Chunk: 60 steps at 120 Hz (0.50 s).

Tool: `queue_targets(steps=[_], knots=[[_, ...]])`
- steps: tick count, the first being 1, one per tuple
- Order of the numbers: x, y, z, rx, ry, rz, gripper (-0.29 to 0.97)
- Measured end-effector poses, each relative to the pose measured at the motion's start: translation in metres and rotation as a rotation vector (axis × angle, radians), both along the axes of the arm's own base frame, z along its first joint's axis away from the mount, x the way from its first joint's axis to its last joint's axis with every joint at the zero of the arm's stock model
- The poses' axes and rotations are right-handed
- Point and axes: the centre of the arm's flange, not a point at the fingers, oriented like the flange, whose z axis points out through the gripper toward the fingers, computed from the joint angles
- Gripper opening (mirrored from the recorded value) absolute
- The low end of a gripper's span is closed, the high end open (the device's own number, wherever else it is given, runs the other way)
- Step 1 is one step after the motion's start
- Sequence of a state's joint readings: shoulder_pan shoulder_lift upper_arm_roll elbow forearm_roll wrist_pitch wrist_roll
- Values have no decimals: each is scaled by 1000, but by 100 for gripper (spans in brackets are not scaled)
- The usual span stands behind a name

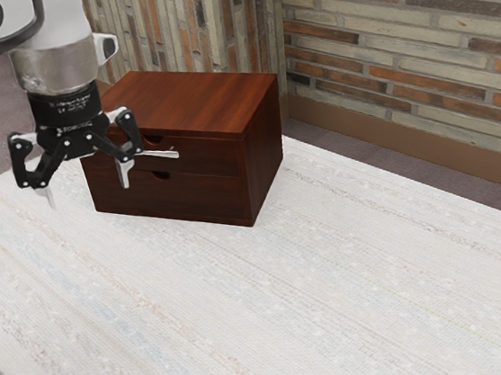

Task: Pull the drawer handle with one arm to open the drawer

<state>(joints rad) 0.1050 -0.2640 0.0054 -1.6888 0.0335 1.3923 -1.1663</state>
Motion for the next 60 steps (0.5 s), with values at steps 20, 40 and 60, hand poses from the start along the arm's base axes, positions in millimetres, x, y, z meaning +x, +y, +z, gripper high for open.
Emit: queue_targets(steps=[20, 40, 60], knots=[[1, 7, 9, 38, -54, 75, 68], [15, -5, -1, 87, -47, 102, 68], [31, 46, -15, 58, -41, 270, 68]])
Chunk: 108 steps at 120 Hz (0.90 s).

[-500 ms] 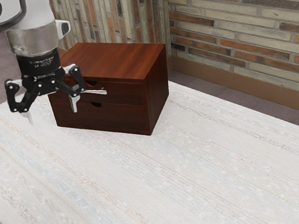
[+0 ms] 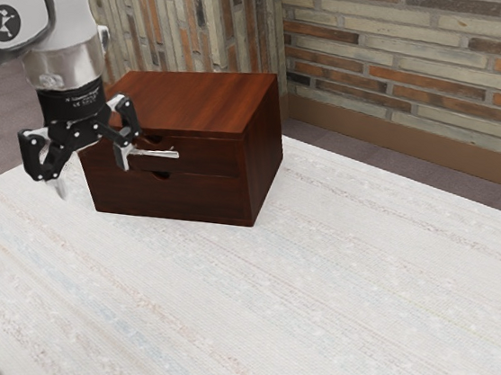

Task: Pull the drawer handle with one arm to open the drawer

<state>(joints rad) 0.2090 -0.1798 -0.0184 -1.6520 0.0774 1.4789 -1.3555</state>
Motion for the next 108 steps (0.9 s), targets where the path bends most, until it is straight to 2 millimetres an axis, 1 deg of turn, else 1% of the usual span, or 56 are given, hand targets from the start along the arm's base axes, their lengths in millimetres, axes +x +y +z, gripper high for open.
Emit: queue_targets(steps=[13, 25, 33, 44, 50, 60, 67, 88, 108], knots=[[31, 35, -24, -23, -9, 85, 68], [47, 61, -38, -27, -46, 151, 68], [54, 78, -40, -25, -81, 192, 68], [75, 103, -36, -15, -139, 241, 68], [83, 106, -39, -13, -154, 252, 68], [96, 100, -53, -10, -179, 252, 68], [101, 101, -57, -4, -214, 258, 68], [99, 127, -70, 10, -273, 323, 68], [101, 131, -68, 12, -319, 351, 68]])
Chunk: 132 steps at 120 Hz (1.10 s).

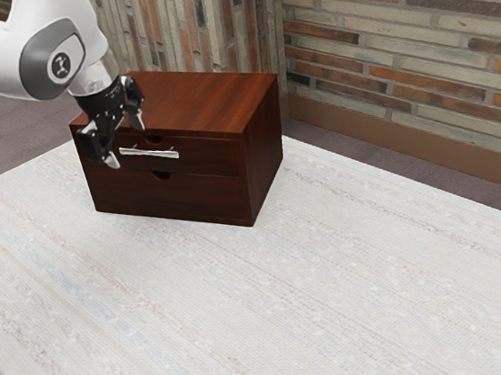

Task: Pull the drawer handle with one arm to open the drawer

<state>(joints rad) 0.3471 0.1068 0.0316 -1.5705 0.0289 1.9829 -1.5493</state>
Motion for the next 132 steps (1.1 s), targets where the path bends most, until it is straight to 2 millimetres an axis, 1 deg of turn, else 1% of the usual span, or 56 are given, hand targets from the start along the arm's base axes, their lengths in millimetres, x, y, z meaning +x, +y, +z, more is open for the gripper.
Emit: queue_targets(steps=[4, 18, 26, 53, 66, 96, 116, 132], knots=[[1, 0, 0, -1, -5, 3, 68], [13, -3, -15, -16, -2, 6, 68], [16, -4, -19, -20, -3, 9, 68], [12, -5, -32, -27, -11, 26, 68], [7, -6, -34, -30, -16, 35, 68], [7, -1, -34, -31, -32, 52, 68], [10, 0, -35, -28, -43, 56, 53], [13, 6, -37, -25, -49, 65, 46]])
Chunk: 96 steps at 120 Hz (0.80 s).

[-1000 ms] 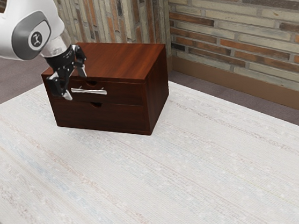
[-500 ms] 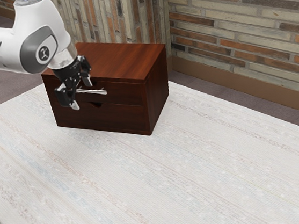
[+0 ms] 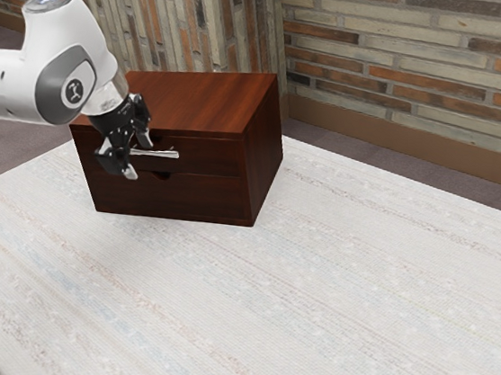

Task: Pull the drawer handle with one arm to open the drawer

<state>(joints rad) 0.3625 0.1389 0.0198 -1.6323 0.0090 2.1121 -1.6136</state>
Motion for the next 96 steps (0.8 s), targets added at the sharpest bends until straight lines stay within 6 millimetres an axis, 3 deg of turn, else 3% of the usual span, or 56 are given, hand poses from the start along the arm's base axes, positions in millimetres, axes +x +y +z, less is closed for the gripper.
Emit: queue_targets(steps=[96], knots=[[10, 4, -17, -6, 1, 3, 19]])
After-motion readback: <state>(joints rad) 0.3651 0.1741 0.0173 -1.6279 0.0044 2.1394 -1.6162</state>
